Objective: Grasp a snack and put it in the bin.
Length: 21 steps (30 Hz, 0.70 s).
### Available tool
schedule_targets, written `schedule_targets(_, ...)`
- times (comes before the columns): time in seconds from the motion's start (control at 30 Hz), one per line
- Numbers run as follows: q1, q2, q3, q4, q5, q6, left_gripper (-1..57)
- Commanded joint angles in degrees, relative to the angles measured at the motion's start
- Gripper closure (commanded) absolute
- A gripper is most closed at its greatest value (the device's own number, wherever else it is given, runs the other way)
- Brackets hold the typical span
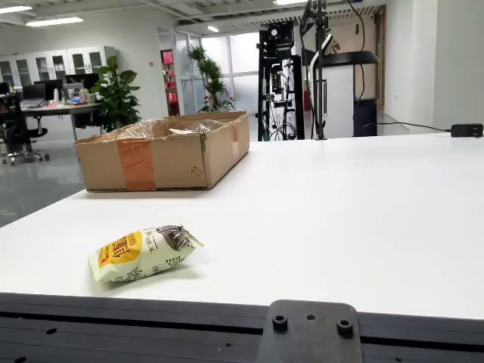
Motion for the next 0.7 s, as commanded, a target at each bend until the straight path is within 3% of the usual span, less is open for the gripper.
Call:
schedule_targets(0.03, -0.2, 0.0, 0.0, 0.0, -0.1, -0.2, 56.3)
schedule_targets(0.43, -0.6, 0.0, -0.1, 0.0, -0.6, -1.5, 56.6)
schedule_targets(0.7, 0.6, 0.0, -0.1, 0.0, -0.9, -9.7, 56.7)
